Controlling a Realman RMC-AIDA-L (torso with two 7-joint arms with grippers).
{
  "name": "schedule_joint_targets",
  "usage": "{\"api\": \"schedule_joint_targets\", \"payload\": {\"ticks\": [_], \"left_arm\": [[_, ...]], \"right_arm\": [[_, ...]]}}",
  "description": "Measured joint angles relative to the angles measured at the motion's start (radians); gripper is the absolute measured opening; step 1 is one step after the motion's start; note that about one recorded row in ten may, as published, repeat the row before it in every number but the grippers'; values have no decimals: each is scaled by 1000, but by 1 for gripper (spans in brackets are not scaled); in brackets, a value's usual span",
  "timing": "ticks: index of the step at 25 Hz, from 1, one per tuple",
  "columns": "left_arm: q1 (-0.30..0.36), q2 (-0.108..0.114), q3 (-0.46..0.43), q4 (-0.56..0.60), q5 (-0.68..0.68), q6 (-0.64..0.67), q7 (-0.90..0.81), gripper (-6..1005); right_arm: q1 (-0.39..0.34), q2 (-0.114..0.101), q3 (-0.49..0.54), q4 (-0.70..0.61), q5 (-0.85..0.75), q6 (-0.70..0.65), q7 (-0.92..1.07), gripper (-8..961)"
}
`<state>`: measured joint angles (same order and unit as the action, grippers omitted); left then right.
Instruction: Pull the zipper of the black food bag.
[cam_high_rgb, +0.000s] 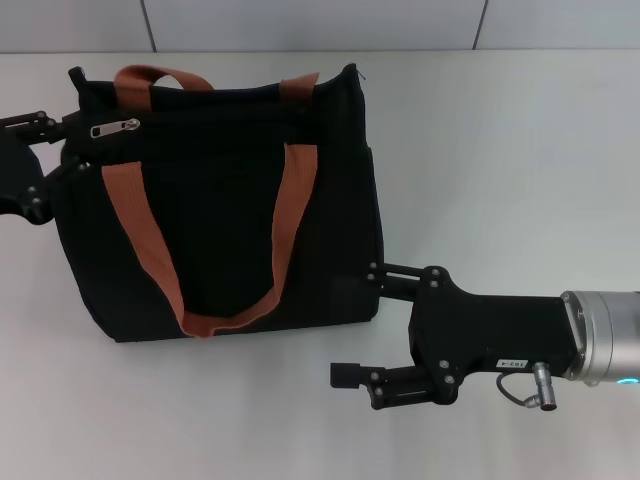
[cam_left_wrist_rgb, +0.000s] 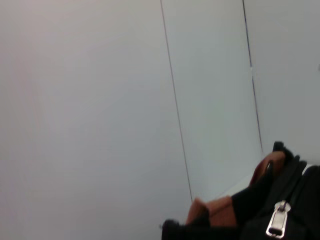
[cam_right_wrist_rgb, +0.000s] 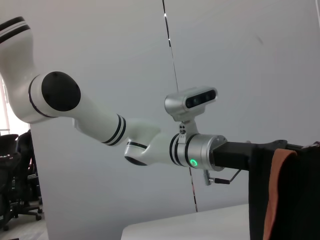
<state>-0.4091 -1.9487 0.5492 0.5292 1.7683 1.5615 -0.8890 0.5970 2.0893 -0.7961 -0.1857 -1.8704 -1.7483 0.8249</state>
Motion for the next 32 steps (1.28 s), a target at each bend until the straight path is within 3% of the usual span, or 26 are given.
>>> {"api": "schedule_joint_targets", "payload": {"ticks": [9, 14, 20, 28, 32], "left_arm": [[14, -35, -98, -11, -6, 77, 98, 241], [27, -49, -101, -18, -36, 90, 149, 6], [31, -51, -101, -45, -89, 122, 179, 0], [33, -64, -101, -47, -100, 137, 206, 0], [32, -69, -101, -47, -104, 139, 206, 0]], "right_arm": [[-2, 0, 0, 4, 67, -31, -1, 827], [3, 0, 0, 4, 185, -121, 48, 827], [73, -4, 1, -46, 299, -107, 357, 826], [179, -6, -16, -202, 296, -13, 784, 826], [233, -7, -88, -267, 268, 66, 960, 826]]}}
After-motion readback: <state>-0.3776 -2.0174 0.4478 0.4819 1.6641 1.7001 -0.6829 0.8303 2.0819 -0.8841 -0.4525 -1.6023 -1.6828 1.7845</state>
